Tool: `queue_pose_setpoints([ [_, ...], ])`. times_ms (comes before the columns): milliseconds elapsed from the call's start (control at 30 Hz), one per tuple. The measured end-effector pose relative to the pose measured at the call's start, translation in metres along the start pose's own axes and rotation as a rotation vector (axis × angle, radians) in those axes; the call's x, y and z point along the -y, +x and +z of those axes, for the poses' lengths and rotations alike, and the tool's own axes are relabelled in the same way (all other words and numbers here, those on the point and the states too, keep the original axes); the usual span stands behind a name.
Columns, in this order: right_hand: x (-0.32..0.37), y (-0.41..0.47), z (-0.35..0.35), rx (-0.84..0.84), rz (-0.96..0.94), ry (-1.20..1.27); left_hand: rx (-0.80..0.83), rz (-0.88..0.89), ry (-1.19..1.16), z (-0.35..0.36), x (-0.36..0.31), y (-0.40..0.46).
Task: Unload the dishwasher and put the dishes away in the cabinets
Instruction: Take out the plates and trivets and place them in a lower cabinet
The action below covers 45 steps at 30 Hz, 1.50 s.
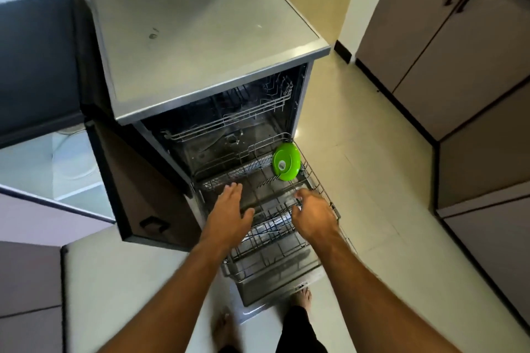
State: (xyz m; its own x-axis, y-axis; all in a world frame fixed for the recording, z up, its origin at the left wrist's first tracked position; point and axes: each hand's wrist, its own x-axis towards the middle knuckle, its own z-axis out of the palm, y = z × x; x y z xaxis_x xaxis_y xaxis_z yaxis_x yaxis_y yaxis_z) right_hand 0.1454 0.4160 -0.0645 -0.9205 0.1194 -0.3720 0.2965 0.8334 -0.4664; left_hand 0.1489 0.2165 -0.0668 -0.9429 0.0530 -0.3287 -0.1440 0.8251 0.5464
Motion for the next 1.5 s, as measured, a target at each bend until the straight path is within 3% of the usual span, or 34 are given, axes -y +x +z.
queue_pose_setpoints([
  [367,-0.049,0.132,0.046,0.016,-0.053,0.035,-0.015,-0.026,-0.012,0.082,-0.018,0.109],
  [833,-0.111,0.272,0.159,0.022,-0.058,-0.003,0.059,-0.025,0.051,0.192,0.047,0.240],
  [1200,-0.148,0.373,0.201,0.015,-0.033,-0.063,0.071,0.028,0.018,0.255,0.090,0.265],
  [1400,-0.150,0.401,0.217,0.025,0.018,0.057,0.061,0.062,0.021,0.268,0.086,0.289],
  [1500,-0.149,0.407,0.223,-0.103,0.090,0.287,0.048,0.062,0.025,0.270,0.085,0.293],
])
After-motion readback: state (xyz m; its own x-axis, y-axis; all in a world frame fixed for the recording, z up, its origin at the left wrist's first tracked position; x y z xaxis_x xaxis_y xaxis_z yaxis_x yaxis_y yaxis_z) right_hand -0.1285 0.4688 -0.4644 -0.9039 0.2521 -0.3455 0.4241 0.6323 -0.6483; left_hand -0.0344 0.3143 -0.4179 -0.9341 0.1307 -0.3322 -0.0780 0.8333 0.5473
